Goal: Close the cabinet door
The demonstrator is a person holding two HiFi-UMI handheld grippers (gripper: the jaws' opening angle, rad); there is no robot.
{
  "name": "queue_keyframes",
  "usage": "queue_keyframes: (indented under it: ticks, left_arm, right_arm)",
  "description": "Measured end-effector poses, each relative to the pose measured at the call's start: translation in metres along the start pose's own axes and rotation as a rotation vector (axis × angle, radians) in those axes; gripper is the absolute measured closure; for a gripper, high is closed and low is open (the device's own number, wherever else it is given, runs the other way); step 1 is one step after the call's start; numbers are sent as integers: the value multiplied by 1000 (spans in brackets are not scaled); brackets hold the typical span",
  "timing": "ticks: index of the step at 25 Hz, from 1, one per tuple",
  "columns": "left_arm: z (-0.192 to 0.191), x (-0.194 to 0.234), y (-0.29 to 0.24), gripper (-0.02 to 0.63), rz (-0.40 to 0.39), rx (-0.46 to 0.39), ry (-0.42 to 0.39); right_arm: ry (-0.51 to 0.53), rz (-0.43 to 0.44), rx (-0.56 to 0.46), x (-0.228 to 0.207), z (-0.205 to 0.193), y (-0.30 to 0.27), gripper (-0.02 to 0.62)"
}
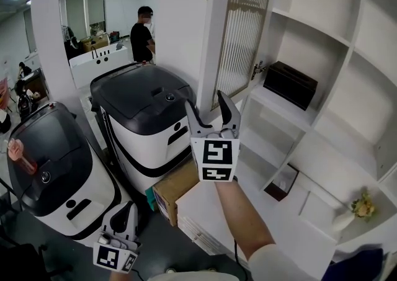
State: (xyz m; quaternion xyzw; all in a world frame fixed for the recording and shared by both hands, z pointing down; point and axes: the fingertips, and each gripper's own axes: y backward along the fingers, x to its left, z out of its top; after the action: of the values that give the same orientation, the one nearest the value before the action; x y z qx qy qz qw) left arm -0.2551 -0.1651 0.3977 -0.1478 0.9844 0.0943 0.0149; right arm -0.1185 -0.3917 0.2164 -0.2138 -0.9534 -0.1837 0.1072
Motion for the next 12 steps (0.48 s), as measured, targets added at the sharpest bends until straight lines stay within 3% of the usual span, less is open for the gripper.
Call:
queue_keyframes:
  ticks: [12]
  left_arm:
    - [2,-26,-11,601,-47,-2,0]
  right_arm:
    - [-9,10,-28,-21,6,43,350]
